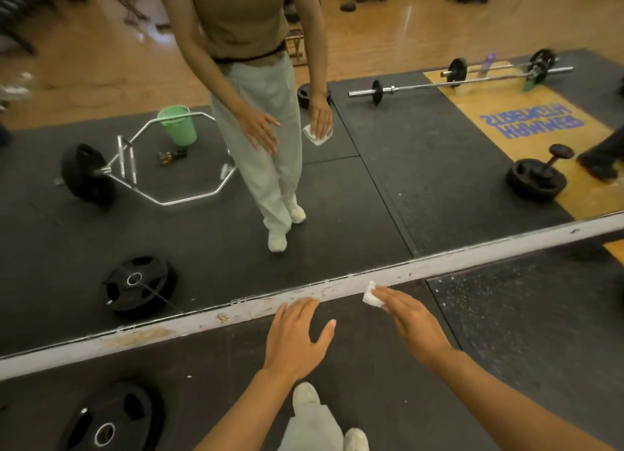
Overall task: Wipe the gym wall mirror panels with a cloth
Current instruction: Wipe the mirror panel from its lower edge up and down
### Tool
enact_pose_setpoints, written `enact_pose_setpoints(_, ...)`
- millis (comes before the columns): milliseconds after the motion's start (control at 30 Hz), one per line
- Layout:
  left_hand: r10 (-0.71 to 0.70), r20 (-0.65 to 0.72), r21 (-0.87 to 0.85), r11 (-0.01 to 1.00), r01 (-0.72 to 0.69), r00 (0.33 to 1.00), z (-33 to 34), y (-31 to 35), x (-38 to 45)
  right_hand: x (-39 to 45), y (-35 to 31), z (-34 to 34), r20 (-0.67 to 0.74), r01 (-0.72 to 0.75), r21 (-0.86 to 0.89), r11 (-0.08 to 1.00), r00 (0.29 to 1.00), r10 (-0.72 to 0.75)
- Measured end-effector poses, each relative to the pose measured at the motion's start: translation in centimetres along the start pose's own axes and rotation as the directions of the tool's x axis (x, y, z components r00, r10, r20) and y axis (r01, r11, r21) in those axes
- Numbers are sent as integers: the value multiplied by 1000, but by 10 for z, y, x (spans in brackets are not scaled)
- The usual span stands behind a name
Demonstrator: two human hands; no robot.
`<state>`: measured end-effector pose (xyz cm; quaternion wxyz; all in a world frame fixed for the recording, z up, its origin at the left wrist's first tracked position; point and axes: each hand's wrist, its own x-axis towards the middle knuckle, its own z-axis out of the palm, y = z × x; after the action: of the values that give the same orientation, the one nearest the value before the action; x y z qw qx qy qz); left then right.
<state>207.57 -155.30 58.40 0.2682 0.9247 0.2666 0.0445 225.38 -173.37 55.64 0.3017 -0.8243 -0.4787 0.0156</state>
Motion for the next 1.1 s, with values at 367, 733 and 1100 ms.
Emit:
enact_pose_setpoints(367, 442, -577, 207, 892, -401, 687, -154, 47, 156, 232, -60, -131, -298, 461, -266, 846, 795, -528)
enact_pose_setpoints(733, 680, -709, 597, 720, -354, 187, -390, 135, 212, 401, -175, -298, -376, 575, -683, 450, 252, -892)
enact_pose_setpoints(1100, 669, -744, 662, 735, -148, -6, -565, 203, 223, 503, -286, -416, -342, 447, -844, 296, -24, -940)
